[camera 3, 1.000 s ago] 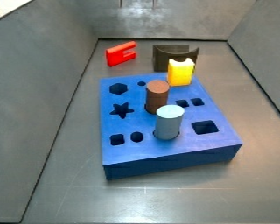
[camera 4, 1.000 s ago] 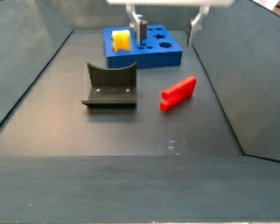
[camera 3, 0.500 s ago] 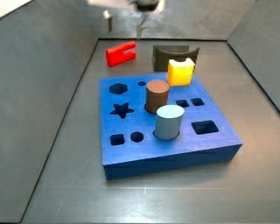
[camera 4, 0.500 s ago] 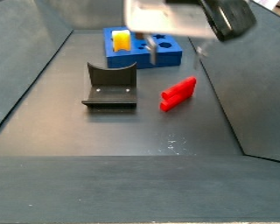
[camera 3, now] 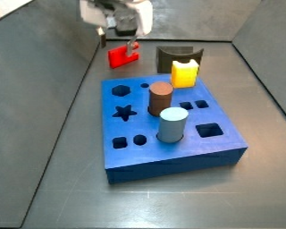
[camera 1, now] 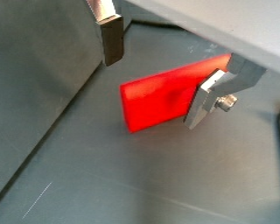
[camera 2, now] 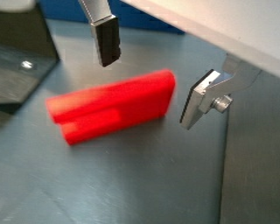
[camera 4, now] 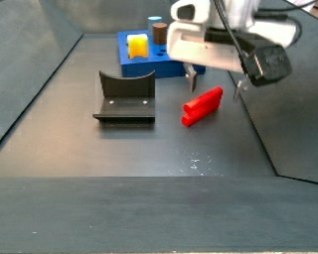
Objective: Pick up the square-circle object. Move up. Place the square-circle object on the fixture. Regrasp the square-circle object. Move to above the board. Insert the square-circle object.
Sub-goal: Pick up the square-circle object.
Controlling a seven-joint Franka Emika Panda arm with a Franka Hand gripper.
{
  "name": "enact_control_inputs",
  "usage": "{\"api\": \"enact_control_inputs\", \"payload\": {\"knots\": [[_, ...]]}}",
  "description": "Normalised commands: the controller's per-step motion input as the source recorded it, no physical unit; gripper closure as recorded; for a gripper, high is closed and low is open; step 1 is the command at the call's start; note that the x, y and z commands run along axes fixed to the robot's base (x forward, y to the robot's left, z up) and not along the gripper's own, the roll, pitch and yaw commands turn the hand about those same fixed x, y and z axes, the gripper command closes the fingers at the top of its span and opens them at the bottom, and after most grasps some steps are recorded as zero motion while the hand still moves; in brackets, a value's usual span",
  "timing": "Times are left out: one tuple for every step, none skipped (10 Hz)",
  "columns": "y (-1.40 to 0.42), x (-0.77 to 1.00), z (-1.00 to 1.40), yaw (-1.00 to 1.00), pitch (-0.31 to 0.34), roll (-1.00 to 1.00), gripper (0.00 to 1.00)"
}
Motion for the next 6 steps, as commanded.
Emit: {"api": "enact_control_inputs", "payload": {"knots": [[0.00,-0.05,-0.25,0.00,-0.146,-0.01,0.00],[0.00,-0.03,-0.49,0.00,-0.174,-0.04,0.00],[0.08,0.00,0.00,0.00,0.000,-0.07,0.00],[0.00,0.00,0.00,0.00,0.000,-0.01,0.00],[0.00,0.00,0.00,0.00,0.000,0.00,1.00],[0.00,0.00,0.00,0.00,0.000,0.00,1.00]]}}
